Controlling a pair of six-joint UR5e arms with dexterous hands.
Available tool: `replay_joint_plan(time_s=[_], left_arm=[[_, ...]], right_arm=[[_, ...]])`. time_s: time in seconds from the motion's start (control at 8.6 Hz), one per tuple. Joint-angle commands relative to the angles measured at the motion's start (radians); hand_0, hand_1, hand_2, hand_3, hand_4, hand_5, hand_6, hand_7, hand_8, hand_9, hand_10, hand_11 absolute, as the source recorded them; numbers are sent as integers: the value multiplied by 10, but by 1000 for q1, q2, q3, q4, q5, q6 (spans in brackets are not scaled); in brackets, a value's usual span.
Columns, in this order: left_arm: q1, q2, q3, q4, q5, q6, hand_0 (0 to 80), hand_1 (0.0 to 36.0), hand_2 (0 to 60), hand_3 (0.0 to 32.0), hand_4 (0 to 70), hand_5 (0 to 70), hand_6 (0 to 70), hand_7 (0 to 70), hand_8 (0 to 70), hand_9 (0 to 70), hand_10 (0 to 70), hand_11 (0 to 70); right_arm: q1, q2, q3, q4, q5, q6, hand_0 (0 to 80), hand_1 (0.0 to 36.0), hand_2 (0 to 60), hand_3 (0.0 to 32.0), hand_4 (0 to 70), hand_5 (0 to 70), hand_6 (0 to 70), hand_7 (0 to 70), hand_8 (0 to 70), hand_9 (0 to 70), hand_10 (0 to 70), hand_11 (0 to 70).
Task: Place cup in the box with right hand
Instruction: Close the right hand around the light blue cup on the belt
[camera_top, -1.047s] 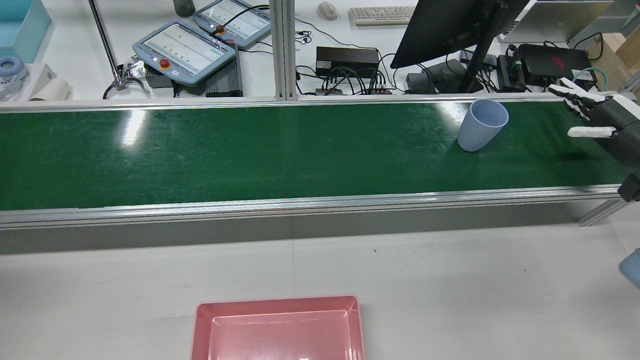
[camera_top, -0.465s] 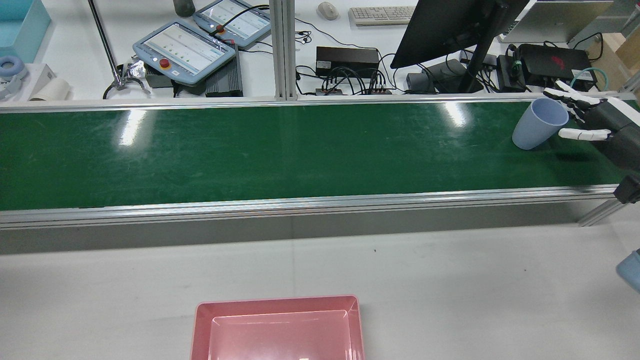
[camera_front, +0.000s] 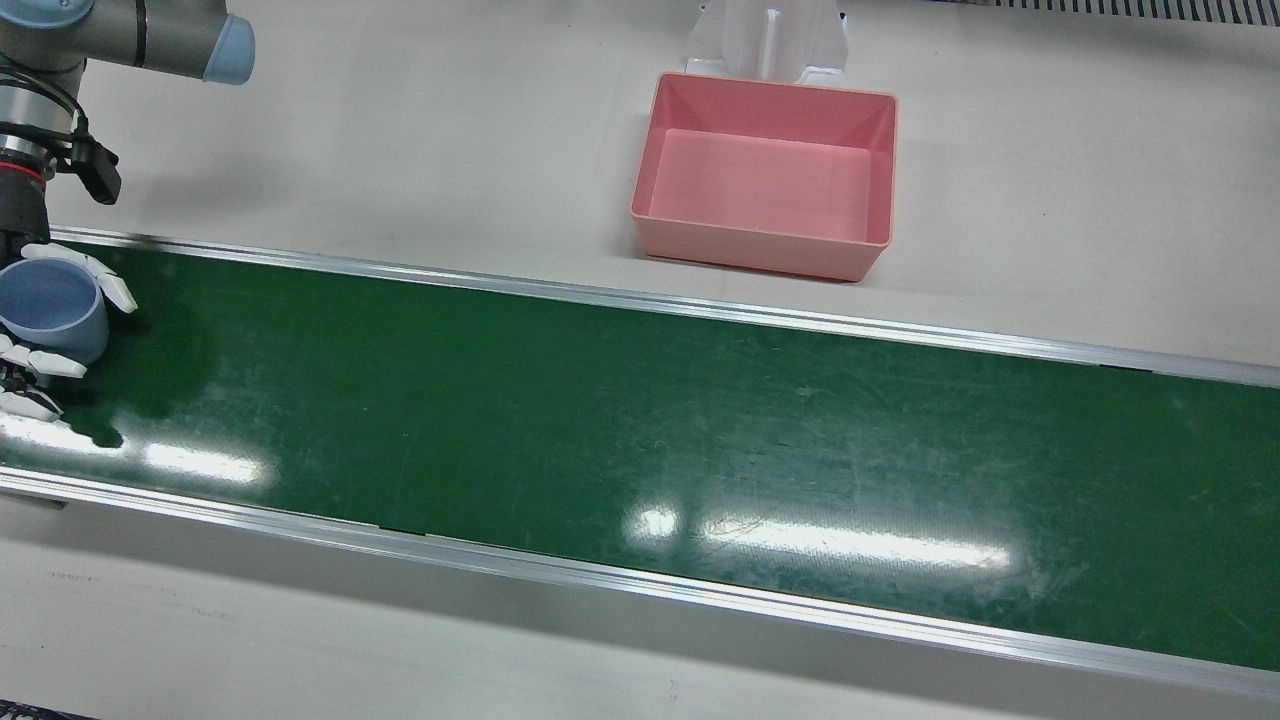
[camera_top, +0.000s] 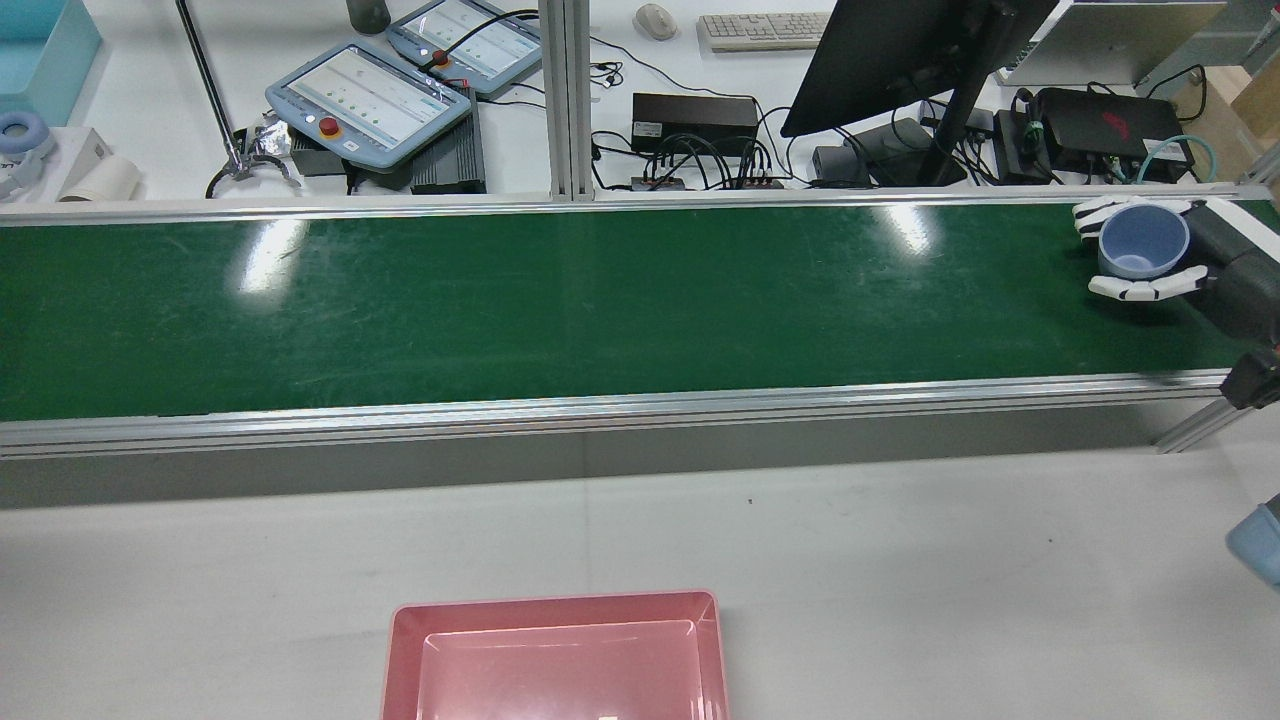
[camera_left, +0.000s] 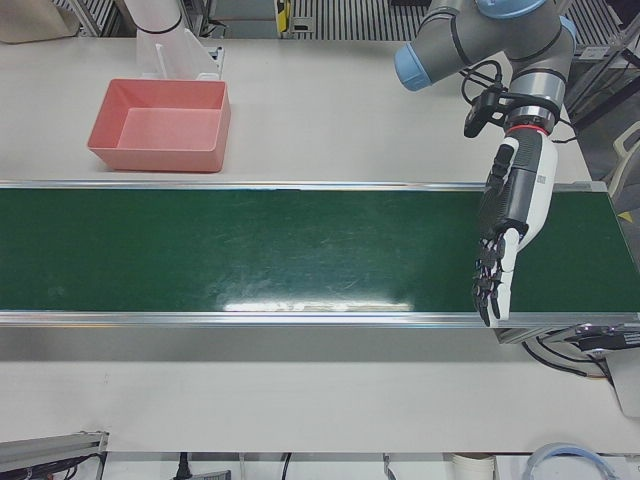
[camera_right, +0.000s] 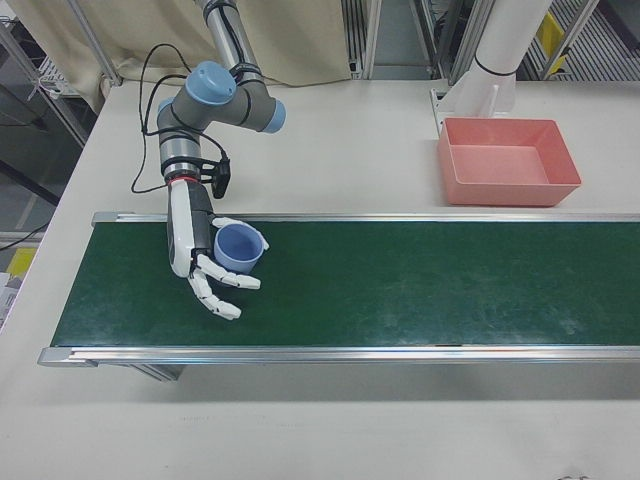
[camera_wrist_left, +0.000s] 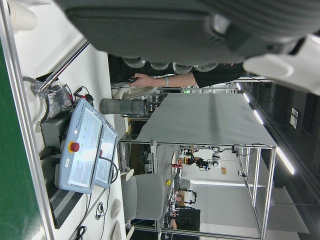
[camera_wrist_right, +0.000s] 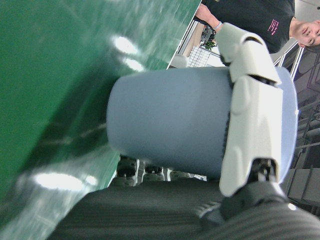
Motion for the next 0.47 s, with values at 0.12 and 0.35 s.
replay_joint_plan(time_s=[0.12,0.35], left_arm=[[0,0,0,0,0,0,0,0,0,0,0,0,0,0,0,0,0,0],[0,0,0,0,0,0,0,0,0,0,0,0,0,0,0,0,0,0]], right_arm=[[41,-7,69,0,9,20,773,360,600,0,266,232,379,700,594,700,391,585],[107,-10,221,-19,4,17,795,360,600,0,326,227,373,700,569,700,365,552]])
